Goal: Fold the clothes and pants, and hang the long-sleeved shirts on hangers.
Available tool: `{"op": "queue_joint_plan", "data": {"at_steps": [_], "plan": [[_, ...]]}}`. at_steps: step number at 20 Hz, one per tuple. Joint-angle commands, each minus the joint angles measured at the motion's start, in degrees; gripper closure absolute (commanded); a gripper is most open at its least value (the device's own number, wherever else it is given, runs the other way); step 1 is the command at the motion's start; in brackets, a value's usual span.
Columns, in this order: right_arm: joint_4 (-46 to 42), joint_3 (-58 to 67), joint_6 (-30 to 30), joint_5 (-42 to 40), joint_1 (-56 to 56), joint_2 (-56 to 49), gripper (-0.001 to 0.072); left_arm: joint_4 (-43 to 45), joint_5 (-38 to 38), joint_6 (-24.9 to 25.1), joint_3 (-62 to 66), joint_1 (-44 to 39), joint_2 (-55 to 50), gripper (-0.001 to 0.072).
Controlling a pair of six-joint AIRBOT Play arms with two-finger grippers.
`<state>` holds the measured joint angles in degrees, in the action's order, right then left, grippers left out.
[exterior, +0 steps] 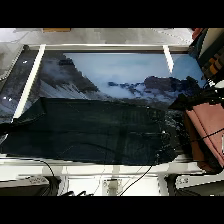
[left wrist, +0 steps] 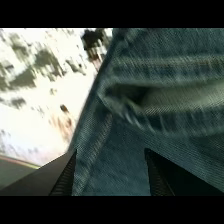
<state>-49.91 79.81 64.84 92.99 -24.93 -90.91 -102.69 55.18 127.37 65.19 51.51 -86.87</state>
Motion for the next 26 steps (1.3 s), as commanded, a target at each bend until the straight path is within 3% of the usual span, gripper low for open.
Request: {"op": "queue_joint_plan", "data": {"at_steps": [1, 3, 5, 7, 9, 17, 23, 26], "plan": [[3.0, 0.0, 0.0, 0.0, 0.0, 0.0, 0.0682, -2.7, -6.6, 0.4, 0.2, -0.1, -1.2, 0.021], [3.7, 0.0, 0.2, -0.1, 0.0, 0.0, 0.0682, -6.8, -7.6, 0.4, 0.2, -0.4, -2.4, 0.0219], [3.8, 0.0, 0.3, 0.0, 0.0, 0.0, 0.0682, -7.0, -7.7, 0.4, 0.2, -1.7, -3.4, 0.0333], [3.8, 0.0, 0.4, 0.0, 0.0, 0.0, 0.0682, -6.9, -8.8, 0.4, 0.2, -3.0, -3.5, 0.0526], [3.8, 0.0, 0.4, 0.0, 0.0, 0.0, 0.0682, -6.9, -10.3, 0.4, 0.2, -4.3, -2.8, 0.0673], [3.8, 0.0, 0.4, -0.1, 0.0, 0.0, 0.0682, -7.0, -21.5, 0.4, 0.3, -9.8, 7.7, 0.069], [4.1, 0.0, 0.9, -0.2, 0.0, 0.0, 0.0682, -5.1, -42.1, -4.4, 0.4, -22.5, 10.8, 0.0691], [4.0, 0.0, 1.0, -0.2, 0.0, 0.0, 0.0683, 4.7, -33.3, -4.3, 0.3, -23.6, 9.9, 0.0693]]}}
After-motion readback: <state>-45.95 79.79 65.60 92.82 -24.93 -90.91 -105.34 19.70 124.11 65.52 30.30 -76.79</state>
